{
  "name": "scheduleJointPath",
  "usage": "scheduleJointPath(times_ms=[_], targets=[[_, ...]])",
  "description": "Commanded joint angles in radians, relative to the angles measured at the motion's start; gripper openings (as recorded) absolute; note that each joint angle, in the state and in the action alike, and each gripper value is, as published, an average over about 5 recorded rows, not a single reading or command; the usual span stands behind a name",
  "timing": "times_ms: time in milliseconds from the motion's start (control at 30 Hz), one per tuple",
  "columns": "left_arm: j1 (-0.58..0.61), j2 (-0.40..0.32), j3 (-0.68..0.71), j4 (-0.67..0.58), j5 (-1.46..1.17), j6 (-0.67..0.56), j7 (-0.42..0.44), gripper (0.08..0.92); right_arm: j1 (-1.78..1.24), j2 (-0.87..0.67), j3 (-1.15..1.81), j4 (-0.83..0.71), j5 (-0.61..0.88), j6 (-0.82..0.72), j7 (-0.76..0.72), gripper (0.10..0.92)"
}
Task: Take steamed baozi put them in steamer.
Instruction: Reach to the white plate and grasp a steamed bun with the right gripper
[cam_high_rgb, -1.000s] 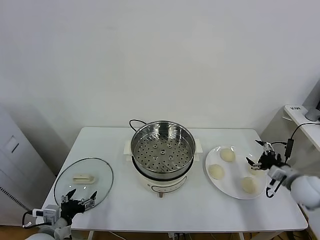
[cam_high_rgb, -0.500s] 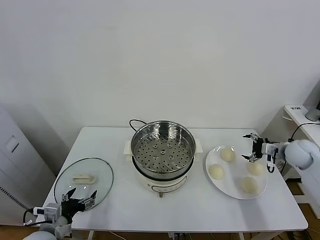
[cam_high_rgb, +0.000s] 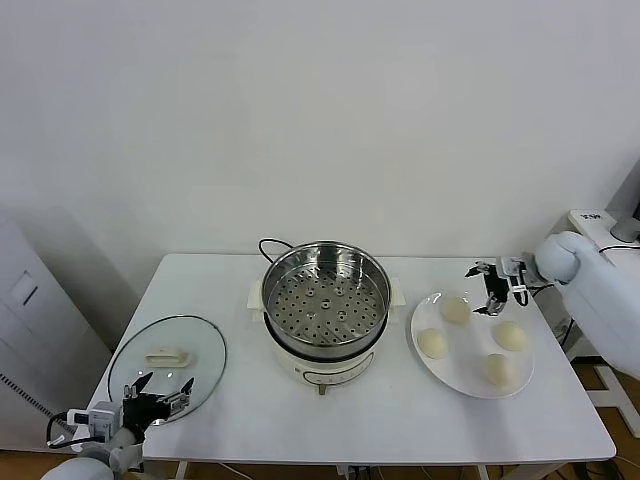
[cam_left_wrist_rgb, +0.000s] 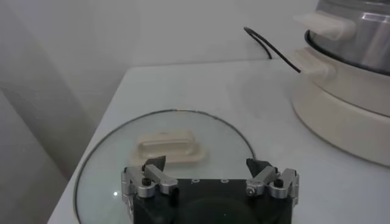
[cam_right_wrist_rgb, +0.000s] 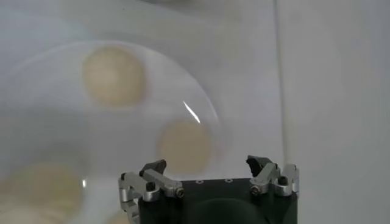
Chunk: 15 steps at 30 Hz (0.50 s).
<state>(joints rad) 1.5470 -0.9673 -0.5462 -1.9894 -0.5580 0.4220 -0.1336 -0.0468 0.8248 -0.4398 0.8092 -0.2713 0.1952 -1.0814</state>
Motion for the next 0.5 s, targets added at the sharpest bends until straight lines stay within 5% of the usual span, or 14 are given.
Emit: scheduleJointPath(times_ms=[33, 500], targets=[[0.001, 0.001, -0.001, -0.005, -0.002, 0.002, 0.000, 0.823, 0.090, 0.105, -0.086, -0.139, -0.044, 0.034, -0.068, 0.823], [0.012, 0.001, -0.005, -0.011, -0.003, -0.001, 0.000, 0.823, 0.017, 0.165, 0.017, -0.219, -0.192, 0.054, -0.010, 0.823]])
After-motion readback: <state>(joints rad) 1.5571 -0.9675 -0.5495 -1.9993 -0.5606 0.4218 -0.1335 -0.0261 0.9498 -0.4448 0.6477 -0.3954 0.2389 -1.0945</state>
